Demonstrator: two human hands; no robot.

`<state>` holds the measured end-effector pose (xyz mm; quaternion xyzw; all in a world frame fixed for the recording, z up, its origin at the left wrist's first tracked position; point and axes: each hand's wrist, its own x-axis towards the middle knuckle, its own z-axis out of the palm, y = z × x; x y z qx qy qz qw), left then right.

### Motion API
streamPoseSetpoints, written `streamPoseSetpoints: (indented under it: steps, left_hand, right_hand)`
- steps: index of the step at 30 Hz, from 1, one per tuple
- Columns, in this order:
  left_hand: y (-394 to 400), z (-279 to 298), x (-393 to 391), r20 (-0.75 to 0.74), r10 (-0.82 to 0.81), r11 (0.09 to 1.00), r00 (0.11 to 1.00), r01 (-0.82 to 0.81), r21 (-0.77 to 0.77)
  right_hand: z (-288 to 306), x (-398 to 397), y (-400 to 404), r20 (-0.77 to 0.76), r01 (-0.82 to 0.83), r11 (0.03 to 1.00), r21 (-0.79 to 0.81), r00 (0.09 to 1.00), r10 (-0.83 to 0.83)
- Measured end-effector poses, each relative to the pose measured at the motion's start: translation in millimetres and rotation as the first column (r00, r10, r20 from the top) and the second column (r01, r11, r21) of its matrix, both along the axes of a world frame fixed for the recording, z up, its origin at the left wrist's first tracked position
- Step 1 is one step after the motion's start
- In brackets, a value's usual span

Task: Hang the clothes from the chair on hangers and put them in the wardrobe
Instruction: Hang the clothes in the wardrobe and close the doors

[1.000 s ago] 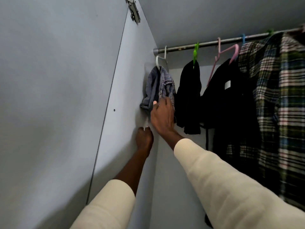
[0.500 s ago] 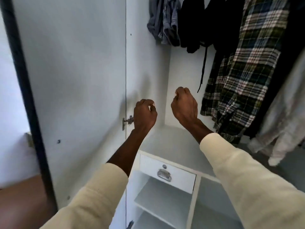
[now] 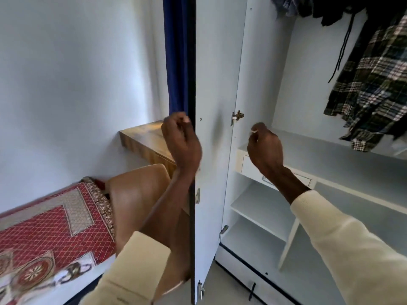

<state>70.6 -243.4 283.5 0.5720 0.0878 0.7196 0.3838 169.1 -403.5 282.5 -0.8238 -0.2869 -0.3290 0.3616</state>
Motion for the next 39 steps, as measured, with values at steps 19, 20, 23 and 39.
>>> streamPoseSetpoints:
  steps: [19, 20, 23, 39]
  left_hand:
    - [4, -15, 20, -0.682, -0.457, 0.84, 0.571, 0.529, -0.12]
    - [-8, -16, 24, -0.689, -0.451, 0.828, 0.568, 0.555, -0.084]
    - [-49, -10, 47, -0.756, -0.379, 0.792, 0.534, 0.61, 0.034]
    - [-167, 7, 246, -0.833, -0.151, 0.661, 0.532, 0.681, 0.315]
  right_hand:
    - [44, -78, 47, -0.039, 0.014, 0.998, 0.063, 0.999, -0.011]
    - [44, -74, 38, -0.045, 0.047, 0.994, 0.102, 0.998, -0.043]
    - [49, -50, -2, -0.09, 0.159, 0.974, 0.161, 0.985, -0.146]
    - [73, 136, -135, -0.384, 0.343, 0.928, 0.147, 0.884, -0.266]
